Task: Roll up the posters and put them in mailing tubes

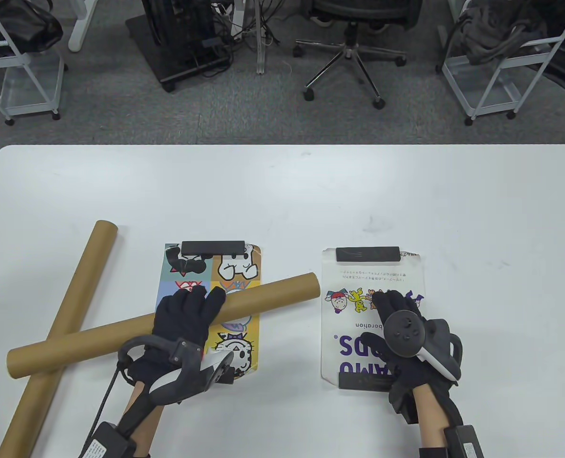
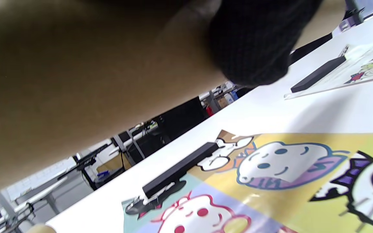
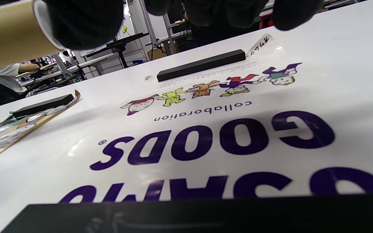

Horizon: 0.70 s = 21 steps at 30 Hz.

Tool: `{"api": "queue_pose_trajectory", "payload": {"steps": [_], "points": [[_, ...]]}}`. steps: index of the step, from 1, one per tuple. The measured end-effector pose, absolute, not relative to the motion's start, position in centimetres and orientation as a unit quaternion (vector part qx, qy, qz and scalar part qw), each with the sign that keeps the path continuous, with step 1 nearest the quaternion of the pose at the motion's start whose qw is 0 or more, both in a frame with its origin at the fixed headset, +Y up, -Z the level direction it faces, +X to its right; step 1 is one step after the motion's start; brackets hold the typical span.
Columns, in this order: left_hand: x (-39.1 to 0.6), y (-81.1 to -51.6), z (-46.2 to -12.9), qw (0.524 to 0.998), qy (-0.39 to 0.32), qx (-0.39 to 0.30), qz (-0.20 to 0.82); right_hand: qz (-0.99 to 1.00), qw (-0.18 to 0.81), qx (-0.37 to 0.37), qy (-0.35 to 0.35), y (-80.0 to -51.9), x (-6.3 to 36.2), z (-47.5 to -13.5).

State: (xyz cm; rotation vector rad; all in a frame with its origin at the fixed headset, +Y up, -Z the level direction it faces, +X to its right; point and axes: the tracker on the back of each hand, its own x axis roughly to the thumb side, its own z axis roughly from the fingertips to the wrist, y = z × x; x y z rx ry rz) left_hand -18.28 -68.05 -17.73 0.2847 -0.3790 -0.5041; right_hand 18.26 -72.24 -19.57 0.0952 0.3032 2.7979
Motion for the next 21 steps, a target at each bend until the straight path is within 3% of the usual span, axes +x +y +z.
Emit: {"api": "queue_pose_trajectory", "payload": {"steps": [12,17,21], "points": [[-17.4,-68.1,-17.7,0.939,-0.206,0.143,-0.235,0.955,0.277,0.073,0.07,-71.5,17.4,-19.7],[-16.8,-67.9,-17.1,0.936,-0.217,0.153,-0.23,0.916,0.388,0.078,0.058,-71.4,17.2,-19.6],[-16.5,-67.9,-16.9,0.937,-0.221,0.148,-0.226,0.9,0.423,0.076,0.066,-71.4,17.1,-19.6]]}}
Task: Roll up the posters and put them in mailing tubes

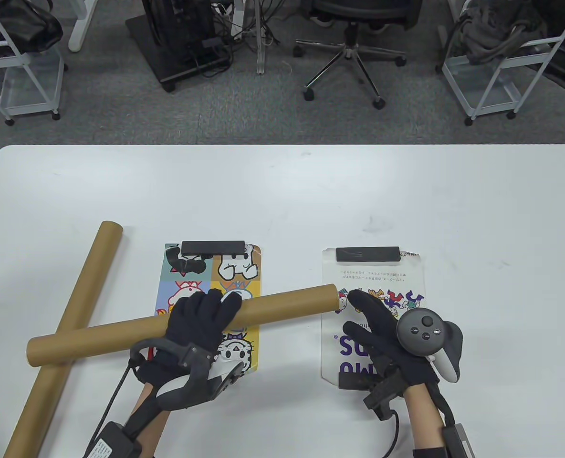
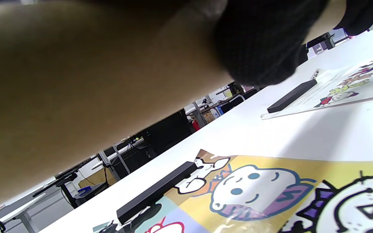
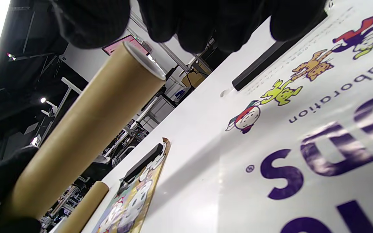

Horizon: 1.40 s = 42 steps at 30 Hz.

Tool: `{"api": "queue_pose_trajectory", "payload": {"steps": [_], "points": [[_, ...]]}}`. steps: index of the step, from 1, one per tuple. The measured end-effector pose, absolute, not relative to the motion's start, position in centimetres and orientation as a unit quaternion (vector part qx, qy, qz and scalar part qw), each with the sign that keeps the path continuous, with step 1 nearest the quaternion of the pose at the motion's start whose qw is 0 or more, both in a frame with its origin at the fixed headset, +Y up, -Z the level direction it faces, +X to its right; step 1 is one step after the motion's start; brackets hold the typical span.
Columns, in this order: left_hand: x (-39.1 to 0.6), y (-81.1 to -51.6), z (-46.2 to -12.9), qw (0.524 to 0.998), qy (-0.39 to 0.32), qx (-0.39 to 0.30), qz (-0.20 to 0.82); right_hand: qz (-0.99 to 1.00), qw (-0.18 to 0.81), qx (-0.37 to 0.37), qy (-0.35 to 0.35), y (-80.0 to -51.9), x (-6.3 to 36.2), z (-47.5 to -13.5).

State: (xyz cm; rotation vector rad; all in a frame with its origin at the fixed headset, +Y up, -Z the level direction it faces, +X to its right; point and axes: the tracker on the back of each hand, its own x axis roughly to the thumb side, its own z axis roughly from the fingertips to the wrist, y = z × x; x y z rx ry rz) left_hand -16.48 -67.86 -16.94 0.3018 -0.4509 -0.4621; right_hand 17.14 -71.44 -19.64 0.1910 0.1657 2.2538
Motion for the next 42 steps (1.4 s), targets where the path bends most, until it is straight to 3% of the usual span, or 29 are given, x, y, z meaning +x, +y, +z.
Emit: {"api": "queue_pose_trajectory", "payload": {"steps": [12,19,42], "points": [[-15.5,-68.0,-16.7,0.931,-0.236,0.146,-0.236,0.898,0.432,0.061,0.056,-71.7,16.4,-19.8],[-15.0,-68.2,-16.4,0.923,-0.245,0.155,-0.254,0.921,0.387,0.028,0.026,-71.6,16.2,-19.9],[-15.0,-67.9,-16.5,0.927,-0.23,0.153,-0.255,0.915,0.399,0.049,0.031,-71.5,16.1,-19.7]]}}
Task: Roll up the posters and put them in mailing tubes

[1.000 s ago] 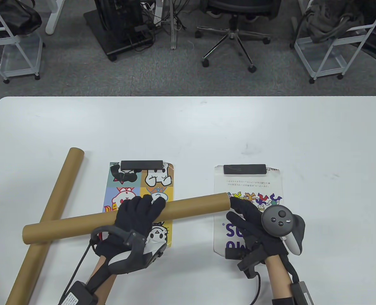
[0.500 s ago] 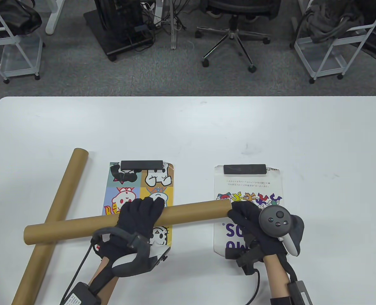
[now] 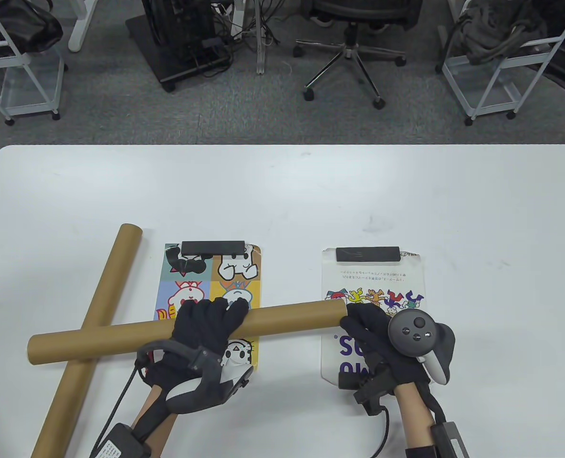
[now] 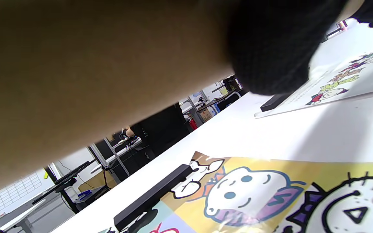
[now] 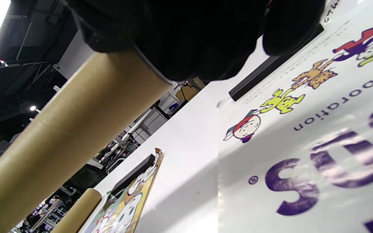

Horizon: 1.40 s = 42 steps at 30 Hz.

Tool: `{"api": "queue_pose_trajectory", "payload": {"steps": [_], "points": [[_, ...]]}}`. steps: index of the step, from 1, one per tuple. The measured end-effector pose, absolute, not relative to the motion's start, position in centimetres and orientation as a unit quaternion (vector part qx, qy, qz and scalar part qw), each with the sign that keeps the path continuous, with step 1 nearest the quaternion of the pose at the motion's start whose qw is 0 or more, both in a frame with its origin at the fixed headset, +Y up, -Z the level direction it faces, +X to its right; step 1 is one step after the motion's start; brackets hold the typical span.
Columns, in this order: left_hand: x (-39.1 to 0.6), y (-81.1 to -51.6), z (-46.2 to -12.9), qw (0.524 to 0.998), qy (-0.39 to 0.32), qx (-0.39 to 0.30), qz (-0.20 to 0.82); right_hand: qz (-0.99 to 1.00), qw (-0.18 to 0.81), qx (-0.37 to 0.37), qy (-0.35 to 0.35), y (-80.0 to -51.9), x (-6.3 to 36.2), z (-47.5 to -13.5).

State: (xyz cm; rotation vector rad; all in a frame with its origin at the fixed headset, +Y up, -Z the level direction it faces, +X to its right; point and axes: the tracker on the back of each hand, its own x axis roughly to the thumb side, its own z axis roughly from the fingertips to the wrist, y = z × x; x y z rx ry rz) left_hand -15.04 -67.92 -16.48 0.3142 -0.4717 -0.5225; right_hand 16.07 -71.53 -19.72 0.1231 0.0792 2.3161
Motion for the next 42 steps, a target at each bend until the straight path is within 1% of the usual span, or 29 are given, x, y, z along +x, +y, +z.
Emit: {"api": "queue_pose_trajectory", "payload": {"steps": [3,8,13,18,20,23,26,32,37,39,42], "points": [[-14.86,-67.99,-16.36,0.921,-0.234,0.159,-0.267,0.911,0.408,0.045,0.027,-71.54,16.33,-19.7],[-14.68,-68.11,-16.28,0.927,-0.235,0.147,-0.251,0.911,0.41,0.039,0.009,-71.22,16.73,-19.69],[-14.75,-67.97,-16.28,0.925,-0.234,0.162,-0.252,0.907,0.42,0.038,0.016,-71.22,16.8,-19.7],[-14.71,-67.95,-16.24,0.922,-0.234,0.156,-0.267,0.901,0.429,0.051,0.021,-71.32,16.48,-19.73],[-14.77,-68.04,-16.25,0.922,-0.234,0.152,-0.267,0.906,0.418,0.054,0.022,-71.34,16.41,-19.69],[-14.97,-68.07,-16.46,0.924,-0.228,0.155,-0.264,0.904,0.423,0.054,0.021,-71.33,16.42,-19.65],[-15.24,-68.01,-16.73,0.93,-0.229,0.14,-0.25,0.901,0.43,0.056,0.021,-71.33,16.41,-19.65],[-15.21,-68.2,-16.56,0.928,-0.233,0.148,-0.252,0.903,0.427,0.049,0.018,-71.21,16.43,-19.71],[-15.32,-68.31,-16.71,0.937,-0.233,0.137,-0.223,0.896,0.44,0.052,0.02,-71.3,16.74,-19.66],[-15.36,-68.28,-16.7,0.935,-0.232,0.146,-0.225,0.888,0.456,0.052,0.021,-71.49,16.85,-19.71],[-15.38,-68.14,-16.6,0.931,-0.227,0.161,-0.234,0.889,0.455,0.053,0.023,-71.49,16.88,-19.73]]}}
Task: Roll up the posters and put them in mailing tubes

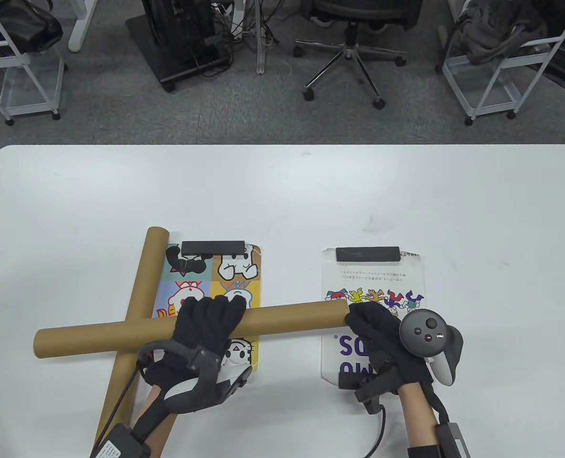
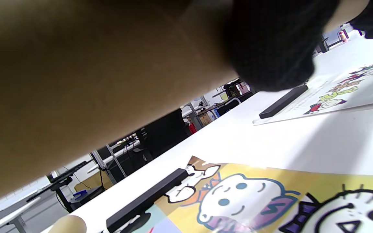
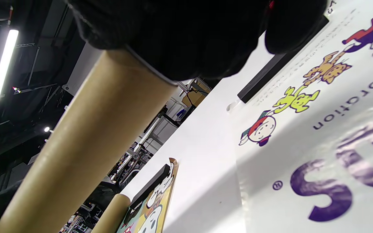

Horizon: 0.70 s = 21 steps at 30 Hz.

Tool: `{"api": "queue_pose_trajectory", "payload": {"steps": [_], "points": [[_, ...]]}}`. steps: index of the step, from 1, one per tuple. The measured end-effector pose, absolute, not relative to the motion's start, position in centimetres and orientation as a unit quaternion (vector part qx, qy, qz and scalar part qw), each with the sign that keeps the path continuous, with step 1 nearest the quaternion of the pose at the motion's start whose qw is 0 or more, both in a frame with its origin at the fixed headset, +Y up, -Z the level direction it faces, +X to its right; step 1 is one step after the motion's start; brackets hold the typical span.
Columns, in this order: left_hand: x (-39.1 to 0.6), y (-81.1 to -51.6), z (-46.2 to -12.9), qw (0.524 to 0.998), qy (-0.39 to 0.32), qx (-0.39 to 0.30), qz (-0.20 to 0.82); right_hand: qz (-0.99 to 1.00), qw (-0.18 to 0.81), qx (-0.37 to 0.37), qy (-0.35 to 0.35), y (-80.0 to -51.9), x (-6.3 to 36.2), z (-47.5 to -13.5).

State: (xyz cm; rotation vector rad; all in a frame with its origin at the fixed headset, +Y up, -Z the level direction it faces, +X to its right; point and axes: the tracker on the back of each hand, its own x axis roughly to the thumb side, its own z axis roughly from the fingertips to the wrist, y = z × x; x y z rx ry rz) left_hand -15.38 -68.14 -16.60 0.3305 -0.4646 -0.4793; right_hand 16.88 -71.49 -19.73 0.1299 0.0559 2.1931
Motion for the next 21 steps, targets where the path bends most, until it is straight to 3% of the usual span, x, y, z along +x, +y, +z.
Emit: {"api": "queue_pose_trajectory", "payload": {"steps": [21], "points": [[-15.21,-68.48,-16.56,0.929,-0.231,0.15,-0.247,0.886,0.461,0.05,0.025,-71.32,16.86,-19.71]]}}
